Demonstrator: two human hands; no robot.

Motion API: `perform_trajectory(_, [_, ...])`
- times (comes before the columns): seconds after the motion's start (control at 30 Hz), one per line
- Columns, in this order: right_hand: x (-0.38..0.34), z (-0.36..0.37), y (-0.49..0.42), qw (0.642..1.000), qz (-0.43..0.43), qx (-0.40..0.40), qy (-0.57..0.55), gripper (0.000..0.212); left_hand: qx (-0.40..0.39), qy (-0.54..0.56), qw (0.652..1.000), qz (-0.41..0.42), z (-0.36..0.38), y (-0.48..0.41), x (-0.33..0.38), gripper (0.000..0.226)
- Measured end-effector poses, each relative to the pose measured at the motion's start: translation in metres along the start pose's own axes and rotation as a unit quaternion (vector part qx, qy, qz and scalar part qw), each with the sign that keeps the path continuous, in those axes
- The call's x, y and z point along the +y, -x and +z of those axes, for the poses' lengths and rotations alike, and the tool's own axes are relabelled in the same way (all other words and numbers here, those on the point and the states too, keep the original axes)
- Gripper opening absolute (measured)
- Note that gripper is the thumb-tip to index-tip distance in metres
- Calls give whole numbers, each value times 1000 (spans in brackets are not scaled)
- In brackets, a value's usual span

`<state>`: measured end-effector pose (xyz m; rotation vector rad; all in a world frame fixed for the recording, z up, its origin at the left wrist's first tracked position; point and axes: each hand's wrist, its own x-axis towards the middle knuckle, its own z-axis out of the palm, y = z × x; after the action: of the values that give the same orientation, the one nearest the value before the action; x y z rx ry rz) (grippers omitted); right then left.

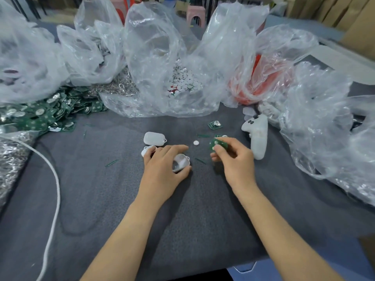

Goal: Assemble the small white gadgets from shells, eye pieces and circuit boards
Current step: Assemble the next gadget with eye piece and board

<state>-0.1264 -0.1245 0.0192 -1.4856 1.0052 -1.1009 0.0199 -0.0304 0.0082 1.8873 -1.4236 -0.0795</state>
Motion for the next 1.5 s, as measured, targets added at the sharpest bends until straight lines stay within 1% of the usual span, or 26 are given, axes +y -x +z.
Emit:
perform_trajectory(0.03, [-1, 1, -5, 997, 29, -9, -64, 26, -4, 6, 1000, 0, -1, -1, 0, 45])
perform_trajectory(0.1, [-2, 5, -14, 985, 67, -26, -157, 24, -4, 24, 1000, -9, -3, -2, 3, 53])
perform_trajectory(0.17, [-3, 9, -18, 973, 86, -44, -208, 20, 15, 54, 998, -20, -4, -2, 4, 52])
perform_trajectory(0.23, [-3, 11, -18, 967, 95, -67, -228, 18, 45, 91, 994, -37, -5, -1, 4, 44])
perform_trajectory(0.33, [-5, 13, -11, 964, 90, -112, -222, 15, 74, 138, 986, -60, -6, -1, 4, 33])
perform_trajectory(0.43, [-8, 16, -4, 963, 69, -151, -211, 16, 77, 149, 984, -57, -7, 1, 5, 26])
perform_trajectory(0.57, [-11, 15, -1, 966, 56, -156, -199, 17, 64, 150, 986, -34, -10, 3, 6, 26])
perform_trajectory(0.67, [-10, 14, 0, 969, 31, -160, -184, 16, 63, 166, 984, -24, -10, 4, 6, 21])
perform_trajectory(0.77, [-10, 13, 1, 971, 14, -164, -175, 26, 74, 172, 982, -7, -10, 4, 5, 19])
perform_trajectory(0.87, [-8, 13, 0, 970, 18, -171, -171, 34, 76, 178, 981, -4, -10, 4, 5, 20])
perform_trajectory(0.97, [-6, 14, 0, 970, 26, -176, -164, 34, 73, 195, 978, -16, -10, 5, 5, 24])
perform_trajectory(1.1, [-7, 14, 1, 966, 26, -183, -182, 39, 63, 179, 982, -14, -10, 5, 6, 36])
perform_trajectory(1.2, [-8, 15, 1, 963, 29, -186, -192, 42, 65, 159, 985, 6, -10, 6, 7, 35])
perform_trajectory(1.3, [-6, 16, 2, 959, 44, -187, -207, 40, 66, 146, 987, 17, -10, 5, 8, 34])
perform_trajectory(1.33, [-6, 15, 2, 956, 49, -188, -217, 36, 66, 140, 988, 20, -10, 4, 8, 34])
perform_trajectory(1.4, [-7, 13, 3, 953, 56, -193, -227, 22, 63, 129, 989, 35, -10, 4, 8, 31])
perform_trajectory(1.43, [-8, 12, 3, 955, 55, -194, -217, 15, 58, 125, 989, 46, -10, 4, 8, 30])
perform_trajectory(1.47, [-8, 12, 3, 961, 50, -191, -192, 15, 54, 120, 990, 56, -10, 4, 9, 30])
perform_trajectory(1.5, [-9, 11, 2, 968, 45, -188, -162, 20, 50, 112, 990, 65, -10, 4, 9, 31])
